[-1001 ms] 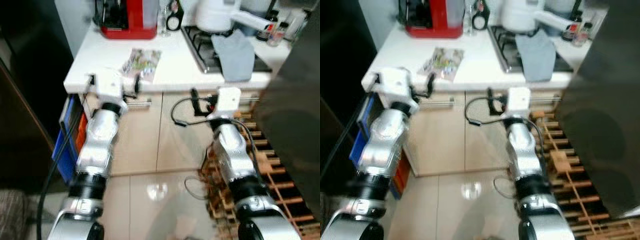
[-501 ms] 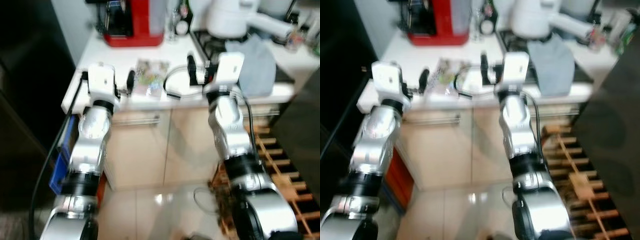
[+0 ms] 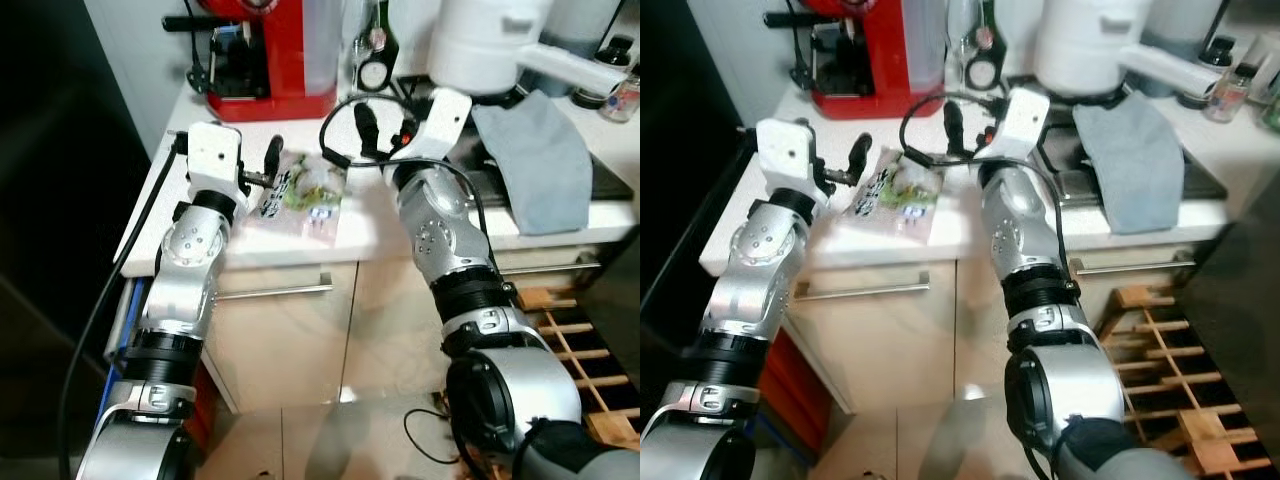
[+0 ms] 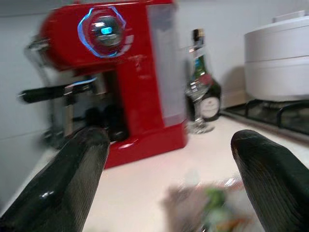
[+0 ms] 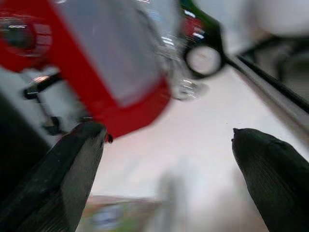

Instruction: Restocking fridge

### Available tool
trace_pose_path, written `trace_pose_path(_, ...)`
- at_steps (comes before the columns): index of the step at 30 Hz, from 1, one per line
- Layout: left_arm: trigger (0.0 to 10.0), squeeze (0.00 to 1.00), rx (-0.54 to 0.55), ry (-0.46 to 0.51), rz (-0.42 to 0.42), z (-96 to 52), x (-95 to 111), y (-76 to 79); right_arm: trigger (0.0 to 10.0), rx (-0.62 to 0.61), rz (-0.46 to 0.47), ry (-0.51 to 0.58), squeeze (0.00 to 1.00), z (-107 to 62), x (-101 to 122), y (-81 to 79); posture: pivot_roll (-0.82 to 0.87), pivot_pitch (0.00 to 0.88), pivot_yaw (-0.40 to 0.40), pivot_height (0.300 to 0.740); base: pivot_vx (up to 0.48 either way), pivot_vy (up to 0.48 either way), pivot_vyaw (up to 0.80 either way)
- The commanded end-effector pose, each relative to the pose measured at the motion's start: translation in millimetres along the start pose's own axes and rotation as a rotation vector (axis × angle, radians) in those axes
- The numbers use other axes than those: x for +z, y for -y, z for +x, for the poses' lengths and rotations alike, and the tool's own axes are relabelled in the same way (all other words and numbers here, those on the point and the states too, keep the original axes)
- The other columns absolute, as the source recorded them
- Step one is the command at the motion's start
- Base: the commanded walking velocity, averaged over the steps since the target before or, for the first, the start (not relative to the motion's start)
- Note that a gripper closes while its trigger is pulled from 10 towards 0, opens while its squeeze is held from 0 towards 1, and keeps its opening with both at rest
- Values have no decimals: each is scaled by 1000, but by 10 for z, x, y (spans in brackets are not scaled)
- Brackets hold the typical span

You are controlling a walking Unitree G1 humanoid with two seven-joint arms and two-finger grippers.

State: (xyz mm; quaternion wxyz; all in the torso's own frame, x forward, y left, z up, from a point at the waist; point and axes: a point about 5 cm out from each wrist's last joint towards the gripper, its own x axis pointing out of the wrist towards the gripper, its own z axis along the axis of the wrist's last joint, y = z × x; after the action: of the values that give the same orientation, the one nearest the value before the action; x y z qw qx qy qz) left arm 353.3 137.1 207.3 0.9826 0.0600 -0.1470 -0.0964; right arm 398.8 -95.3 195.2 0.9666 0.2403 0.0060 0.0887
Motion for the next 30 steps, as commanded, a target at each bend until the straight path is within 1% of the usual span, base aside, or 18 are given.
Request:
trace_pose_path(1,10000,0,25,39,-13,70,125,-89,10000,-45,54,-27,0,-27,-45,125,4,0,33,740,0,0,0)
trace_pose_path(4,10000,0,37,44,-2,70,136,-141,10000,-36,70,-40,0,-41,-78,126,4,0,32,740,0,0,0)
trace_pose_path(7,10000,0,44,41,1,53,117,-172,10000,-6,105,-59,0,-51,-124,99,4,0,32,740,0,0,0)
trace_pose_path(9,10000,0,34,47,-1,34,112,-161,10000,23,135,-74,0,-61,-173,62,5,0,32,740,0,0,0)
trace_pose_path(12,10000,0,10,58,2,22,124,-125,10000,34,140,-83,0,-69,-204,44,9,0,31,740,0,0,0)
trace_pose_path(13,10000,0,2,58,2,11,122,-103,10000,43,153,-102,0,-67,-245,20,10,0,30,740,0,0,0)
trace_pose_path(19,10000,0,2,55,4,-5,112,-109,10000,49,155,-141,0,-50,-320,2,19,0,22,740,0,0,0)
trace_pose_path(23,10000,0,-5,69,3,-27,131,-111,10000,23,148,-193,0,-61,-446,66,37,0,9,740,0,0,0)
trace_pose_path(25,10000,0,-2,71,11,-50,135,-122,10000,15,148,-220,0,-76,-512,85,55,0,4,740,0,0,0)
trace_pose_path(28,10000,0,10,61,19,-83,123,-168,10000,19,153,-235,0,-79,-563,70,67,0,1,740,0,0,0)
trace_pose_path(30,10000,0,16,57,23,-102,122,-199,10000,21,181,-246,0,-77,-592,51,74,0,-1,740,0,0,0)
